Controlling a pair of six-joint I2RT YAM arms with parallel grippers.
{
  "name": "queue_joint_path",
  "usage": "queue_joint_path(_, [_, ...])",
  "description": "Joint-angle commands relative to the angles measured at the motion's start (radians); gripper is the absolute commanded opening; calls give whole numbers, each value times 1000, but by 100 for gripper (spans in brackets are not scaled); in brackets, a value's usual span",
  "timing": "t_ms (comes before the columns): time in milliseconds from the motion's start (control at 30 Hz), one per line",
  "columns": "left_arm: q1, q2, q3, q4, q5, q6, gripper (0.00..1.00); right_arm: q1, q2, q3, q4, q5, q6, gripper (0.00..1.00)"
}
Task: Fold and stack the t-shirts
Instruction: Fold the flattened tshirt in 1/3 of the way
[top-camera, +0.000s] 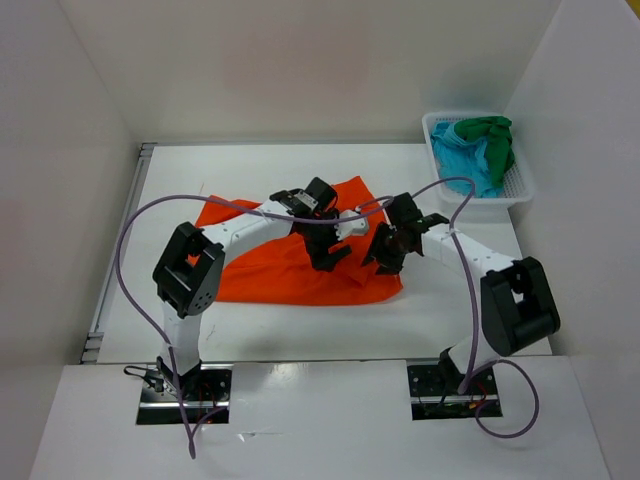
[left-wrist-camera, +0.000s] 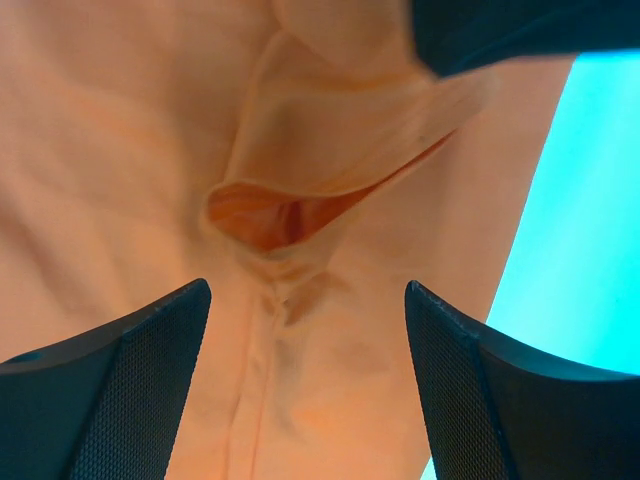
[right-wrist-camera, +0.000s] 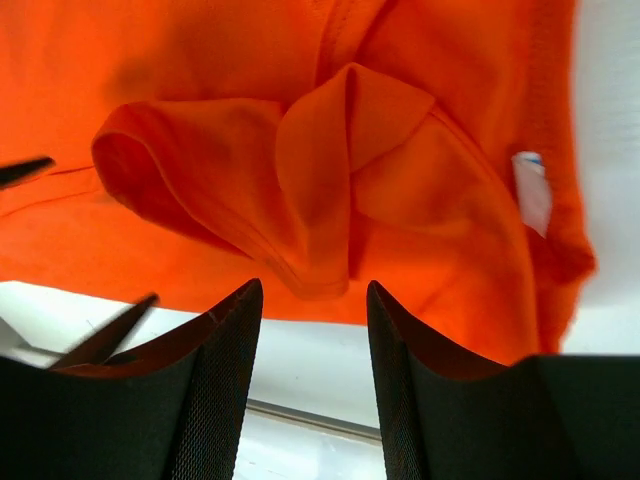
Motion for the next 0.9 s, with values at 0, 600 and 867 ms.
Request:
queue_joint_path(0, [9,7,-13,58,47,29,85,9,59,3,91,-75,16,52])
queue_joint_path(600, [0,79,-21,101,67,-11,47,20,150,14,131,-102,25,26])
queue_joint_path(867, [0,88,-21,123,39,-38,4,11,162,46,131,-125,25,0])
